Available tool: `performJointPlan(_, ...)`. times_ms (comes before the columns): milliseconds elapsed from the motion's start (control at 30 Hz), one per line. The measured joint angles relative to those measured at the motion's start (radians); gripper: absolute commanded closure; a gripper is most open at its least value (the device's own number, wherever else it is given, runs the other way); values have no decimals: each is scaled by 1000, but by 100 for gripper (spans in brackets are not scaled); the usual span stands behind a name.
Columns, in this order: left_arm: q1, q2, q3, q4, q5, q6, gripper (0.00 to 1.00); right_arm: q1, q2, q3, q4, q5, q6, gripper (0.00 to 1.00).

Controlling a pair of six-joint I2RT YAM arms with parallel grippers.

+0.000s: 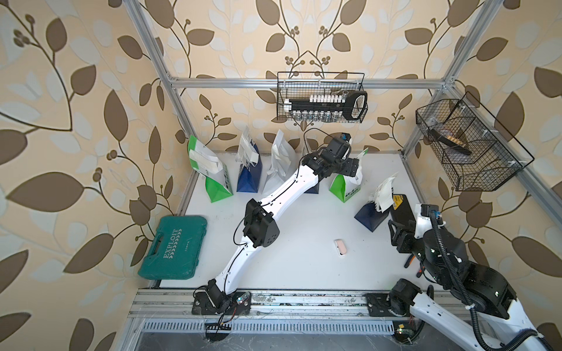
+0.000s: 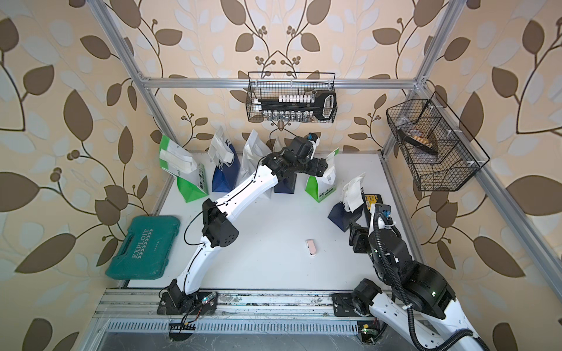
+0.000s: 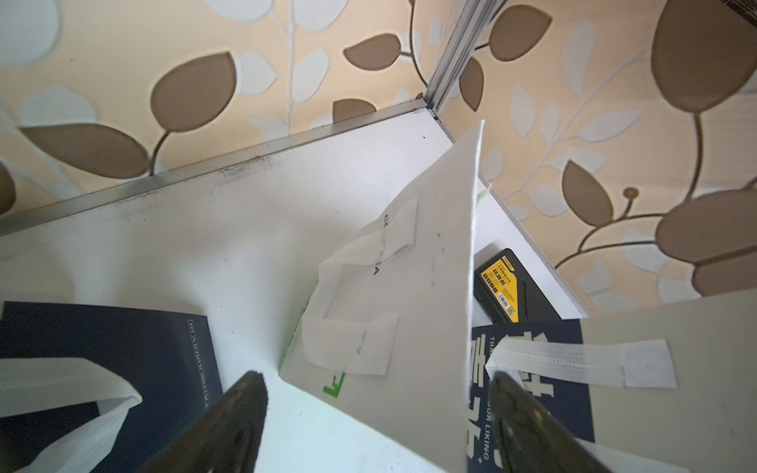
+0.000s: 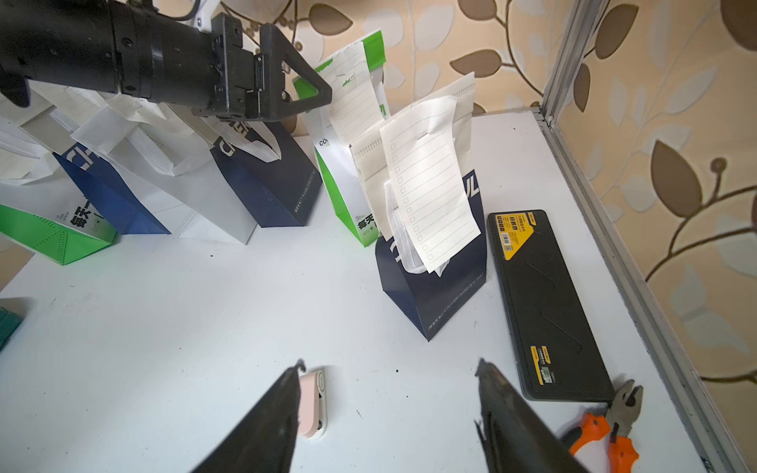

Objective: Staple the receipts to the bags
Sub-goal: Place the takeout bag at the center of the board, then pick up the takeout bag at the center of the board.

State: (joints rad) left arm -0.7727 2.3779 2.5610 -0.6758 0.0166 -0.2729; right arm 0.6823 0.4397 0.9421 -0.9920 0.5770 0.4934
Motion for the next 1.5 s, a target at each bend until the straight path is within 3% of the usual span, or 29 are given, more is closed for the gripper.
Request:
performJointPlan(67,0,-4,0,0,4,0,9,0,0,0,0,0,0,30)
performJointPlan(100,0,-8,0,-1,5,0,2,0,0,0,0,0,0,29)
performJointPlan(367,-5,-65,-10,0,11,3,1,0,0,-3,0,0,4,28)
performJointPlan(600,-47,-171,-69,-3,35,48,14,0,0,-3,0,0,12,27)
performJointPlan(900,-171,-256,-147,-23,135,100,11,0,-10,-3,-10,14,26,27)
performJointPlan(1100,-202,-217,-178,-28,136,114,13,0,-11,-3,-14,16,34,27)
performJointPlan(1333,-198,-126,-134,9,159,106,28,0,-15,-3,-31,19,42,27)
performJointPlan(1500,-195,-67,-106,47,169,97,53,0,-15,-3,-38,19,42,27)
